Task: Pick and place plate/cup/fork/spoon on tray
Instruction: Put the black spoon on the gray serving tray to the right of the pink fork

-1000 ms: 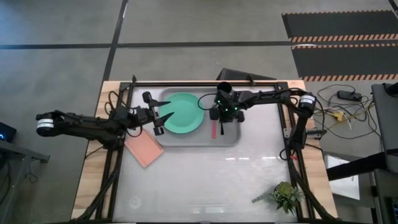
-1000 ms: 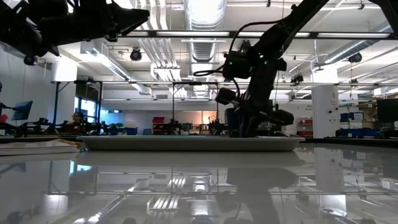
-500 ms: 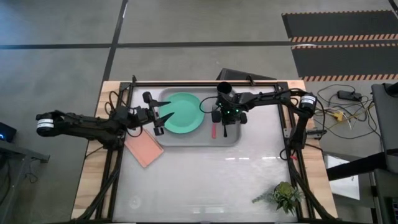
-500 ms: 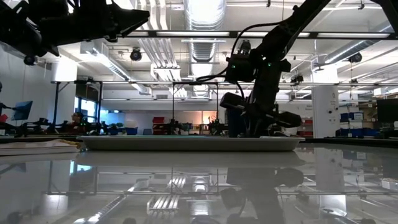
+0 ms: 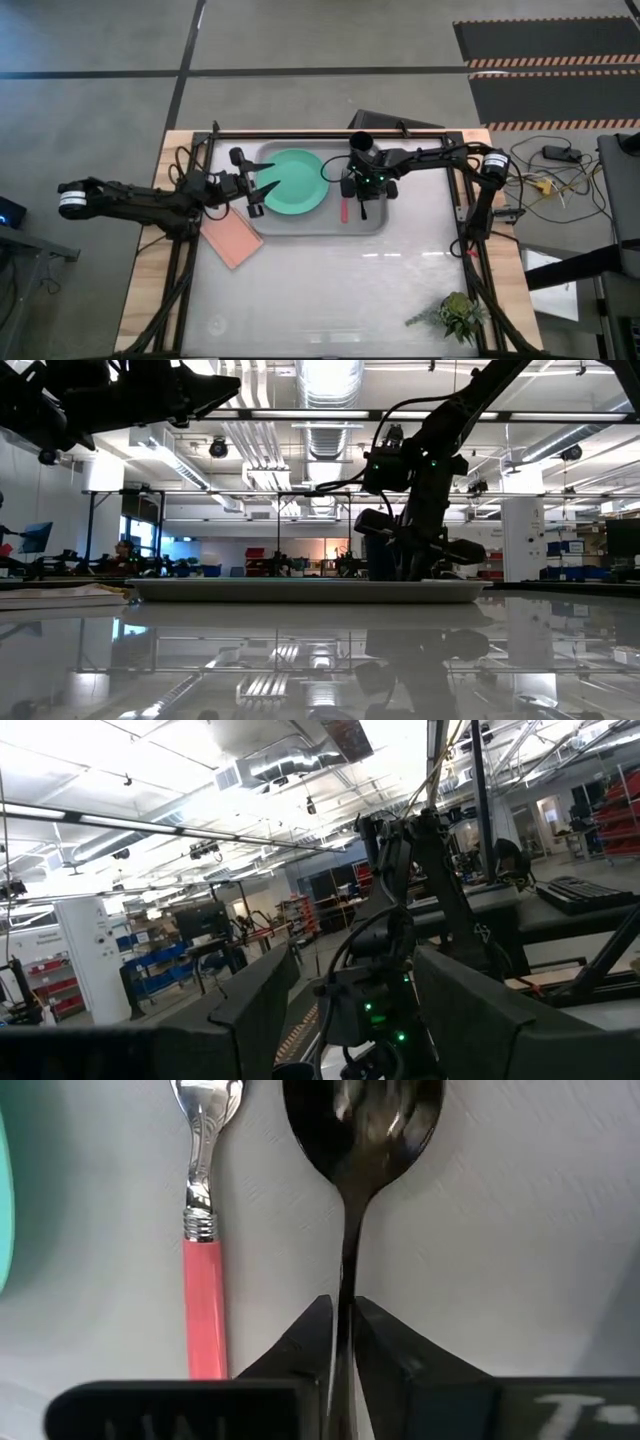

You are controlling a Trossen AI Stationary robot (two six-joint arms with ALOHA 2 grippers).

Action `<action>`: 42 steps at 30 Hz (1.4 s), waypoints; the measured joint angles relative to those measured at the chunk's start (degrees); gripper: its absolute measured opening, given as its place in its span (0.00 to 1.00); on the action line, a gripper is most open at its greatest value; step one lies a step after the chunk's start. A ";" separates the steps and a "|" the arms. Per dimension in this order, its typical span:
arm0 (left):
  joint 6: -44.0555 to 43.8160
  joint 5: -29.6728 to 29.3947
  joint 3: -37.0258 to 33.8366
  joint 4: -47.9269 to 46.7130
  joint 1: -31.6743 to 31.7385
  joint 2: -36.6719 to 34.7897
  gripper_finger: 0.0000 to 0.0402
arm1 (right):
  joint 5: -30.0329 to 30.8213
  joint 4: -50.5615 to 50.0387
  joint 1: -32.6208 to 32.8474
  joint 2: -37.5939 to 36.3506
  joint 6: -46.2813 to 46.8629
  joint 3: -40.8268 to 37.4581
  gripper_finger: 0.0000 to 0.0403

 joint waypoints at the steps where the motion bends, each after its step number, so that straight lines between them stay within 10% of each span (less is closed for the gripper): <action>1: 0.01 -0.01 0.00 0.00 0.01 0.00 0.49 | 0.00 -0.05 0.00 0.00 0.00 0.00 0.10; 14: -0.01 -0.01 0.00 -0.04 0.00 0.00 0.49 | 0.65 -1.80 -0.07 -3.16 -0.55 -0.42 0.22; 42: -0.01 -0.01 -0.02 -0.89 0.01 -0.02 0.49 | 4.86 -2.00 -0.09 -6.64 -6.64 -0.20 0.02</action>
